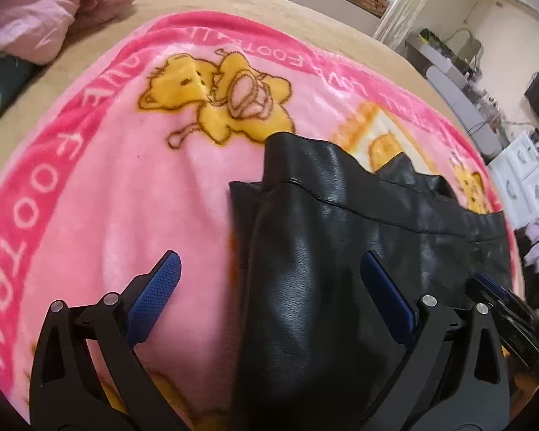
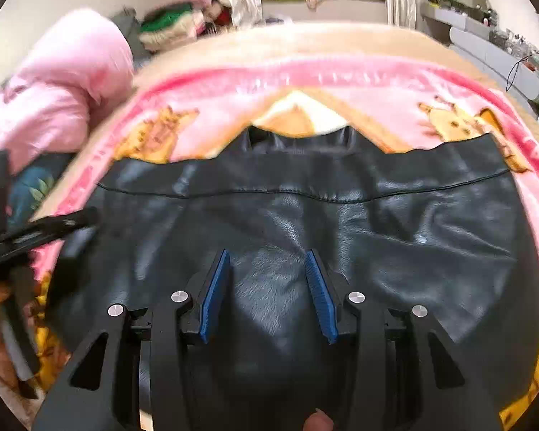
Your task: Fold large clothes
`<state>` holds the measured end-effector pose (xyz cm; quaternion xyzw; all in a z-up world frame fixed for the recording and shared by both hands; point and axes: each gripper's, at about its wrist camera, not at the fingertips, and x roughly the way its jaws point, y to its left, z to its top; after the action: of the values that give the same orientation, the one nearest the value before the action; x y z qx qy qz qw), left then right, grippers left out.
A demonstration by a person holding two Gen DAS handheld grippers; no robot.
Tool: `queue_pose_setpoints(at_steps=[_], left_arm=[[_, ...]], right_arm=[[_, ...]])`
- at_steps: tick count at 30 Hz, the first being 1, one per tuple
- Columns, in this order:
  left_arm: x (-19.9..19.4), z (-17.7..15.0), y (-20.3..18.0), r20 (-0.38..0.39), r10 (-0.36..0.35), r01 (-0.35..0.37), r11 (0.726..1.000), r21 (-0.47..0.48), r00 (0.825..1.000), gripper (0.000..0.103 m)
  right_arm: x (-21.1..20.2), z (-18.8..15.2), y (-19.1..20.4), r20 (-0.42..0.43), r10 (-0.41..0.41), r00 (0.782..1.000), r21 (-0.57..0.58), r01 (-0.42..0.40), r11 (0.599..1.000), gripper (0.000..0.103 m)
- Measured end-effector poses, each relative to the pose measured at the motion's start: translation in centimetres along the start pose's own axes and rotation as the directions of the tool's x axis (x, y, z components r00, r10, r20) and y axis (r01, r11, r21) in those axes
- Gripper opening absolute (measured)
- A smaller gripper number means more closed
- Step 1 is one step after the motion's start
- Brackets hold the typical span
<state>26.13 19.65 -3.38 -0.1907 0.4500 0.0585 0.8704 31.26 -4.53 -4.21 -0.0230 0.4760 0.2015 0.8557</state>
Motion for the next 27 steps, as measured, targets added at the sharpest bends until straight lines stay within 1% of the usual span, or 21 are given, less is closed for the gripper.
queue_pose_setpoints(at_steps=[2, 4, 5, 7, 9, 10, 12, 14, 16, 17, 18, 20, 22, 23, 25, 27], left_arm=[[0.1, 0.2, 0.1, -0.001, 0.022, -0.022, 1.000, 0.014, 1.000, 0.093], [0.4, 0.3, 0.3, -0.008, 0.023, -0.023, 1.000, 0.016, 1.000, 0.093], [0.5, 0.3, 0.3, -0.014, 0.021, -0.021, 1.000, 0.018, 1.000, 0.093], [0.8, 0.4, 0.3, -0.022, 0.030, -0.029, 0.999, 0.026, 0.999, 0.093], [1.0, 0.4, 0.4, -0.032, 0.024, -0.023, 0.999, 0.026, 0.999, 0.093], [1.1, 0.4, 0.4, -0.033, 0.020, -0.019, 1.000, 0.025, 0.999, 0.093], [1.1, 0.5, 0.5, -0.035, 0.013, -0.012, 1.000, 0.020, 0.999, 0.093], [1.1, 0.6, 0.7, -0.039, 0.005, -0.004, 1.000, 0.012, 0.999, 0.093], [1.2, 0.6, 0.7, -0.043, 0.000, 0.001, 1.000, 0.009, 0.999, 0.093], [1.3, 0.6, 0.8, -0.046, -0.003, 0.004, 1.000, 0.006, 0.999, 0.093], [1.4, 0.6, 0.8, -0.049, -0.008, 0.008, 1.000, 0.002, 0.999, 0.093], [1.4, 0.6, 1.0, -0.054, -0.020, 0.019, 1.000, -0.010, 0.998, 0.093], [1.4, 0.6, 1.2, -0.056, -0.033, 0.032, 0.999, -0.019, 0.998, 0.093], [1.5, 0.7, 1.3, -0.059, -0.043, 0.042, 0.999, -0.024, 0.997, 0.093], [1.6, 0.7, 1.5, -0.065, -0.060, 0.058, 0.998, -0.033, 0.996, 0.093], [1.8, 0.6, 1.7, -0.070, -0.067, 0.065, 0.997, -0.036, 0.995, 0.093]], right_arm=[[1.5, -0.6, 0.2, -0.021, -0.018, 1.000, -0.012, 0.018, 1.000, 0.045], [1.3, -0.6, 0.4, -0.007, -0.014, 1.000, -0.008, 0.014, 1.000, 0.046], [0.6, -0.5, 0.4, 0.010, 0.004, 1.000, 0.001, -0.004, 1.000, 0.051], [-1.7, -0.8, 1.3, 0.072, 0.083, 0.994, -0.018, -0.082, 0.996, 0.058], [-4.1, -1.9, 3.0, 0.132, 0.132, 0.982, -0.097, -0.120, 0.988, 0.068], [-5.0, -2.5, 4.0, 0.147, 0.155, 0.977, -0.137, -0.135, 0.981, 0.070], [-6.3, -3.7, 5.8, 0.158, 0.218, 0.963, -0.210, -0.183, 0.960, 0.074], [-6.9, -5.3, 7.8, 0.148, 0.254, 0.956, -0.288, -0.204, 0.936, 0.079], [-7.1, -6.5, 9.5, 0.148, 0.247, 0.958, -0.362, -0.180, 0.915, 0.081], [-7.0, -7.4, 10.6, 0.151, 0.234, 0.960, -0.416, -0.153, 0.896, 0.084], [-6.8, -7.9, 11.3, 0.150, 0.222, 0.963, -0.446, -0.135, 0.885, 0.087], [-5.5, -8.9, 12.8, 0.124, 0.177, 0.976, -0.503, -0.092, 0.859, 0.087], [-4.5, -9.5, 13.9, 0.109, 0.150, 0.983, -0.540, -0.068, 0.839, 0.088], [-4.0, -9.7, 14.4, 0.116, 0.131, 0.985, -0.561, -0.044, 0.827, 0.091], [-2.9, -10.1, 15.6, 0.146, 0.060, 0.987, -0.603, 0.041, 0.797, 0.091], [-1.8, -9.9, 16.4, 0.164, 0.025, 0.986, -0.628, 0.084, 0.774, 0.092]])
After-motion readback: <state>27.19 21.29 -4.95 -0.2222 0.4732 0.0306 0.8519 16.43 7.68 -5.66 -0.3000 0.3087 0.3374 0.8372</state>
